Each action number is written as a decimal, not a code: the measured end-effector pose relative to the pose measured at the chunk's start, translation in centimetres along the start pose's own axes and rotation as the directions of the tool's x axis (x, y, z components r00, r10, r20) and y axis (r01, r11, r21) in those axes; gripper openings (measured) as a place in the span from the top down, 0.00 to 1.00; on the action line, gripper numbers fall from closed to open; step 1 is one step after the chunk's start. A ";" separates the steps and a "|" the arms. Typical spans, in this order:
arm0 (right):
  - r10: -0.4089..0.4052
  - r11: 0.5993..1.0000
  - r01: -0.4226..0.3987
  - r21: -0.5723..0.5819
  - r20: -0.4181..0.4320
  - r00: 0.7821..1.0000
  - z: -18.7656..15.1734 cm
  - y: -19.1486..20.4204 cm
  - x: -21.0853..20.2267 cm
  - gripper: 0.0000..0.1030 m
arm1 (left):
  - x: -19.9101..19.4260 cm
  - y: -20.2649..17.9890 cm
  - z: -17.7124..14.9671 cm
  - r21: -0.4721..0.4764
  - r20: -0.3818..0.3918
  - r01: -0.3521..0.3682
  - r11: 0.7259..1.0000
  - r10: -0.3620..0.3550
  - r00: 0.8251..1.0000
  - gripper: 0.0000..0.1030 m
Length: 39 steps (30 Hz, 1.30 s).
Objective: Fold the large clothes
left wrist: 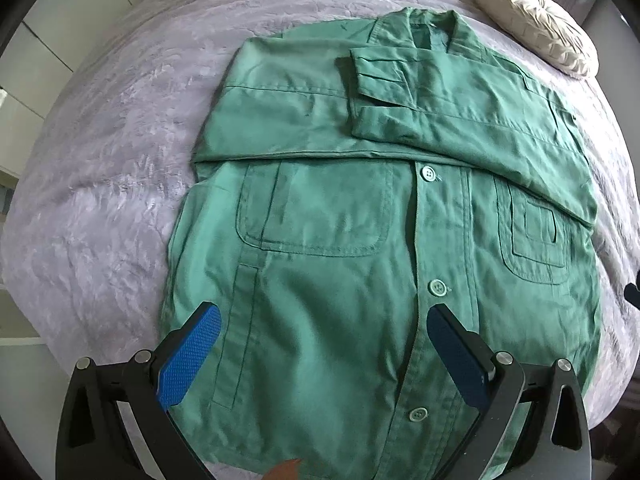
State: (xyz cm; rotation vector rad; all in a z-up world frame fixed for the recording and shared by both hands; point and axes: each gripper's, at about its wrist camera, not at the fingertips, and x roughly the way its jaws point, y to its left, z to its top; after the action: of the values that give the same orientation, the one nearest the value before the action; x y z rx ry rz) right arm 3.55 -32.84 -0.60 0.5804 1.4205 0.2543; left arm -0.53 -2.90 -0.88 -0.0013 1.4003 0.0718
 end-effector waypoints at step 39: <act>-0.156 0.881 0.117 0.459 0.046 0.987 -14.9 -6.2 -0.3 0.16 | 5.8 14.4 -10.8 0.027 -0.141 0.124 0.992 -0.119 0.983 0.00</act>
State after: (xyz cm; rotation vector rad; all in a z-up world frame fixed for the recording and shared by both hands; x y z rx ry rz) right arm -12.08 -34.86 -4.18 0.8582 1.4392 -0.2252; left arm -10.94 11.25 -7.85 -0.0632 1.5381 -0.0565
